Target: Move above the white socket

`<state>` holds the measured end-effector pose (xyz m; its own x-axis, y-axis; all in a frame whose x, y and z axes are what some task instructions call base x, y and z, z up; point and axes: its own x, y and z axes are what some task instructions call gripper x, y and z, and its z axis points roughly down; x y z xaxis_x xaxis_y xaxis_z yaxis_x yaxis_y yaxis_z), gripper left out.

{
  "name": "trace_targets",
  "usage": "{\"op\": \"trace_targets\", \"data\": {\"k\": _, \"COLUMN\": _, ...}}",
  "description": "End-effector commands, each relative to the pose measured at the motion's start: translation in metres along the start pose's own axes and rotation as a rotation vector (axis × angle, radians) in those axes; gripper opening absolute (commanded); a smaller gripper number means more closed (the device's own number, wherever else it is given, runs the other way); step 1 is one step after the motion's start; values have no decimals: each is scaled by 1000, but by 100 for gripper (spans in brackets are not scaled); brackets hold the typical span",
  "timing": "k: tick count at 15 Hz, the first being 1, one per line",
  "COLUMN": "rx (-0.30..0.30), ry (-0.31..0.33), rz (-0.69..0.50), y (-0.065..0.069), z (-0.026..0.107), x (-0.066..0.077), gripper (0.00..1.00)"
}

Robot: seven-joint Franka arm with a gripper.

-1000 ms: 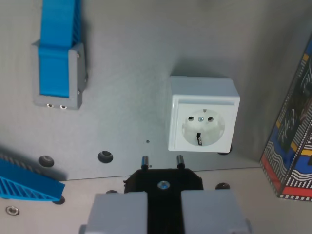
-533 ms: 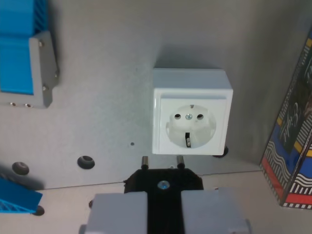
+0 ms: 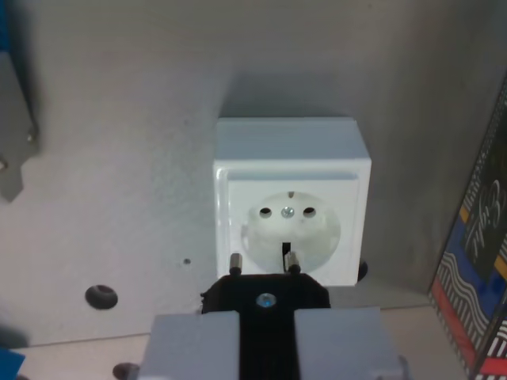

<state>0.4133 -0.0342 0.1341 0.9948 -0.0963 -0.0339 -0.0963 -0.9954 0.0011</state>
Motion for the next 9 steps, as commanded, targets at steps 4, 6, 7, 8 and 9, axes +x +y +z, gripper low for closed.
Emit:
{"op": "trace_targets", "data": {"k": 4, "rx": 49, "ry": 101, "rz": -1, "y": 11, "z": 21, "x": -11, "gripper": 0}}
{"op": "trace_targets", "data": {"k": 6, "rx": 51, "ry": 101, "rz": -1, "y": 12, "z": 24, "x": -13, "gripper": 0}}
{"op": "trace_targets", "data": {"k": 7, "rx": 52, "ry": 102, "rz": -1, "y": 13, "z": 26, "x": -14, "gripper": 0}}
{"op": "trace_targets", "data": {"k": 8, "rx": 52, "ry": 102, "rz": -1, "y": 14, "z": 27, "x": -15, "gripper": 0}}
{"op": "trace_targets", "data": {"k": 9, "rx": 52, "ry": 102, "rz": -1, "y": 14, "z": 28, "x": -16, "gripper": 0}}
